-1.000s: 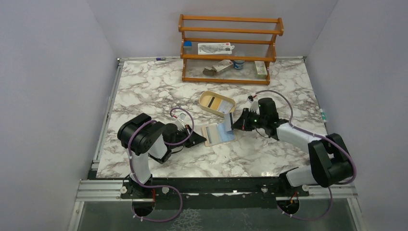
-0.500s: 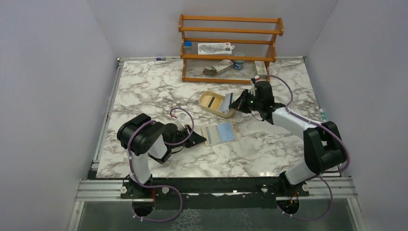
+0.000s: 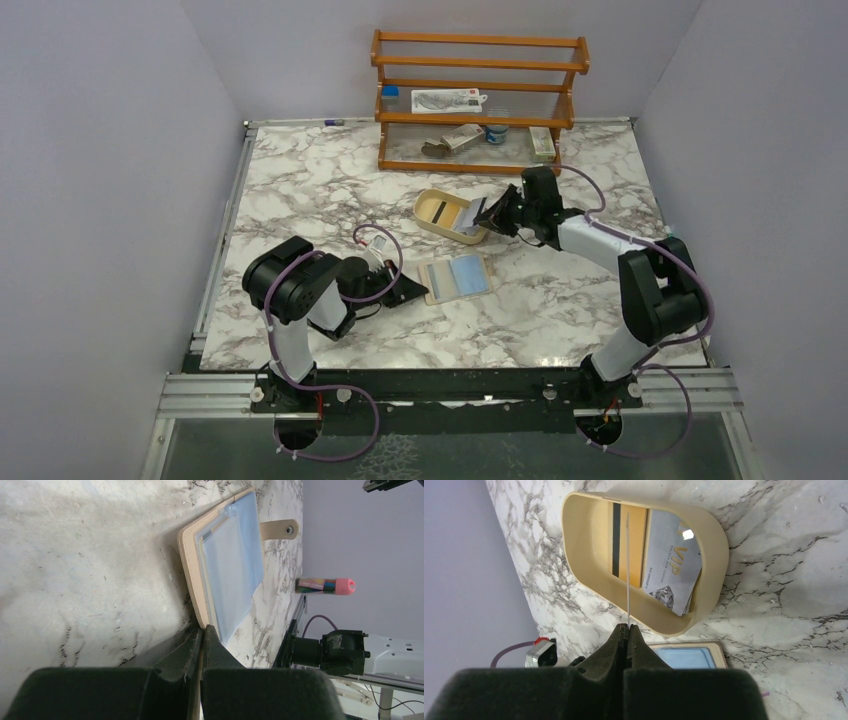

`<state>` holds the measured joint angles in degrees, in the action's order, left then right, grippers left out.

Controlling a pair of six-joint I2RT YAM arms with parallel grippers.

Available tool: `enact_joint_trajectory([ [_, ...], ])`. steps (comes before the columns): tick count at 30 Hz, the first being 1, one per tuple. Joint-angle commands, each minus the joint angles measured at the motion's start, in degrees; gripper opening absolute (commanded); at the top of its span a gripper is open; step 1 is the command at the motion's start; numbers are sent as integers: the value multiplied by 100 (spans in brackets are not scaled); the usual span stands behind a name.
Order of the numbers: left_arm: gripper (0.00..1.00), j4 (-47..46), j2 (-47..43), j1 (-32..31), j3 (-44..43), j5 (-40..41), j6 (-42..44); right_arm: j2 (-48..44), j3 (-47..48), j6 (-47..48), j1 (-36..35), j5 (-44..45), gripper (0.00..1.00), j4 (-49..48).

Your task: Take the credit cards out of the card holder

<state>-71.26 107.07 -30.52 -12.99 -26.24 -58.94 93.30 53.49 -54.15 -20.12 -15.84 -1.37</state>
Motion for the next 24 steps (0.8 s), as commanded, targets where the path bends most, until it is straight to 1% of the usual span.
enact_joint_trajectory([
  [1,0,1128,250,-50,244,137,339,293,234,-346,34,71,1,351],
  [4,0,1098,244,-50,277,137,339,390,198,-392,32,-72,1,243],
  [13,0,1027,273,-50,340,163,323,707,205,-412,33,-112,1,191],
  [14,0,1027,269,-50,348,163,315,734,213,-400,25,-141,2,190],
  [17,0,1019,271,-50,365,174,310,724,239,-358,29,-151,15,189],
  [19,0,1015,279,-50,368,180,312,693,283,-280,30,-120,28,227],
  [22,0,1010,296,-50,360,174,312,653,415,-202,28,-54,41,421],
  [24,0,1014,301,-50,350,174,315,588,466,-168,28,29,46,518],
])
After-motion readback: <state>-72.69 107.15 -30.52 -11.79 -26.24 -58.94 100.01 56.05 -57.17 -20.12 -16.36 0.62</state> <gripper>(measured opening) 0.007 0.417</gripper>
